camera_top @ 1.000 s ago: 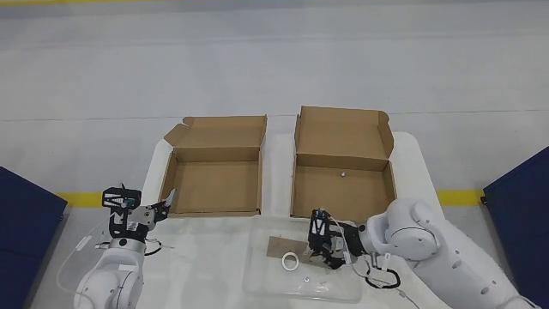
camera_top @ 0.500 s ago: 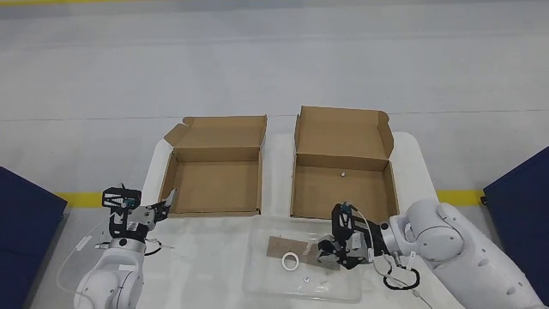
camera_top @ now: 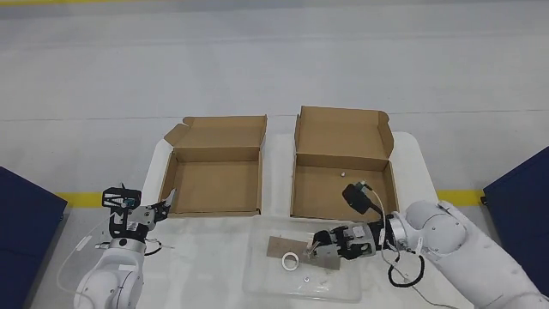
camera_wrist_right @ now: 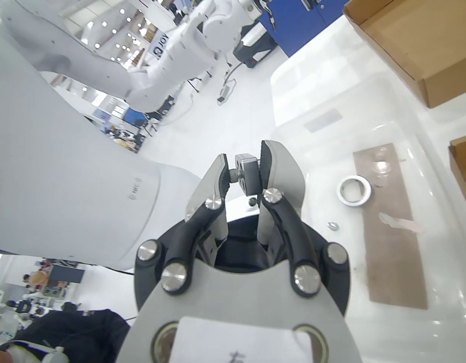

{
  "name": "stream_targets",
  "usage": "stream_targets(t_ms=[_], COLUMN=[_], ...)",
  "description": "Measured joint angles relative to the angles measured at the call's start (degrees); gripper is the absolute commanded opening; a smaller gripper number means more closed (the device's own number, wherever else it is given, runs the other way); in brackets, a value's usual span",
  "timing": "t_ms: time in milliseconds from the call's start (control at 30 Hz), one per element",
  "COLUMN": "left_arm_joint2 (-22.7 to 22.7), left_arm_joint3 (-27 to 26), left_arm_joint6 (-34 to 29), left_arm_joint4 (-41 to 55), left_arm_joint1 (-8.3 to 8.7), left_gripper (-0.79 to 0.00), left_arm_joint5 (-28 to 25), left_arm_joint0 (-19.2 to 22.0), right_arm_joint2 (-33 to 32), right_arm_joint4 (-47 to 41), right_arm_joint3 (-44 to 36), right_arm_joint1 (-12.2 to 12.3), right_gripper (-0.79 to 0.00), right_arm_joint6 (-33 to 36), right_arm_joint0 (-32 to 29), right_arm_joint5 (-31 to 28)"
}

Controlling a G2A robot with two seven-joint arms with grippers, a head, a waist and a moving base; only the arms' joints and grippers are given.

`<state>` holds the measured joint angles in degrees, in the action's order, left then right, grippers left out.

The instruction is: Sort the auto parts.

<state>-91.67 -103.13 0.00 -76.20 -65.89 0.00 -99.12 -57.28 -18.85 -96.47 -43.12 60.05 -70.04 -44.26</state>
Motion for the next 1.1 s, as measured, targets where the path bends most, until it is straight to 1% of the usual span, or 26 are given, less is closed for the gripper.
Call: stream_targets(t_ms=[200,500,600,733,900,1100], left_arm_joint2=[0.0,0.0,0.0,0.0,0.0,0.0], left_arm_joint3=[0.0,0.0,0.0,0.0,0.0,0.0], left_arm_joint6=[0.0,0.0,0.0,0.0,0.0,0.0], left_arm_joint4=[0.0,0.0,0.0,0.0,0.0,0.0], left_arm_joint1=[0.00,0.00,0.00,0.00,0.00,0.00], left_gripper=[0.000,0.000,0.000,0.000,0.000,0.000], left_arm_joint5=[0.0,0.0,0.0,0.0,0.0,0.0], left_arm_joint0=[0.0,0.0,0.0,0.0,0.0,0.0], right_arm_joint2=[1.9,2.0,2.3,2.0,2.2,2.3], right_arm_joint4=[-12.8,-12.9,-15.8,-23.0,-33.7,-41.2], right_arm_joint3=[1.4,1.3,-0.7,-2.3,-4.3,-4.3], right_arm_joint1=[1.4,1.4,1.0,0.7,-0.2,-1.7], right_gripper=[-0.785,-0.785,-0.785,-0.785,-0.785,-0.785], right_arm_joint6=[2.4,2.3,2.1,5.9,11.1,15.4], right_arm_joint0=[3.3,3.3,3.4,5.2,7.8,10.9], right_arm_joint5=[2.4,2.4,3.5,6.0,11.1,15.5])
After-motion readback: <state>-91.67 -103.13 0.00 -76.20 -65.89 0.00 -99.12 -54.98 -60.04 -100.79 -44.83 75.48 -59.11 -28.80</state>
